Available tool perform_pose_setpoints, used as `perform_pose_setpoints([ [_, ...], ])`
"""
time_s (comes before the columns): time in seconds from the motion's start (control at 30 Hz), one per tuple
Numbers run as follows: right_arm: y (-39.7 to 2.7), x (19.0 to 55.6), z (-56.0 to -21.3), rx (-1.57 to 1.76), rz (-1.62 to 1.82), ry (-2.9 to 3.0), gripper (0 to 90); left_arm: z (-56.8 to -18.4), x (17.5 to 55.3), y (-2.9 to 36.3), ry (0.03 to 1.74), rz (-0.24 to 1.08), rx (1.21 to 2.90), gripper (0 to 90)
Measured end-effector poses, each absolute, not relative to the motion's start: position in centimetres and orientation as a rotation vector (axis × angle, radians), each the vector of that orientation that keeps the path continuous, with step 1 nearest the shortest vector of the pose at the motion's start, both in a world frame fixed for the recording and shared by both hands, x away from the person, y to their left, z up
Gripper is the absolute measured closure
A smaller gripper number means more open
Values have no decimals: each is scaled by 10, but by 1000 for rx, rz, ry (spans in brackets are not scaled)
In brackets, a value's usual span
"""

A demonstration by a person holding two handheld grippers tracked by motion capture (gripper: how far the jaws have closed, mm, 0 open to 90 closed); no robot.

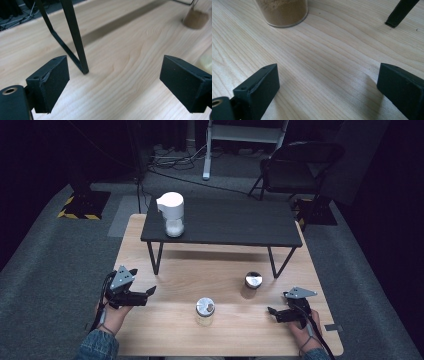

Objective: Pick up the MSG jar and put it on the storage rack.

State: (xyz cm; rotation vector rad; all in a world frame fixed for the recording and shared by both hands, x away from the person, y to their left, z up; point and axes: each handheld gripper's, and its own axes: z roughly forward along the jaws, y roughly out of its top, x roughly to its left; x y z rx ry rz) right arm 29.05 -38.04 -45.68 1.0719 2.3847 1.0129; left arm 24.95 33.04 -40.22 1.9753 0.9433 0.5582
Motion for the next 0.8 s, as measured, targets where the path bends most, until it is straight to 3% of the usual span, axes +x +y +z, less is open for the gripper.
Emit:
perform_pose_setpoints([
  [0.8, -380, 290, -457, 1071, 1013, 2385, 42, -447, 245, 333, 1075, 493, 2001, 95],
])
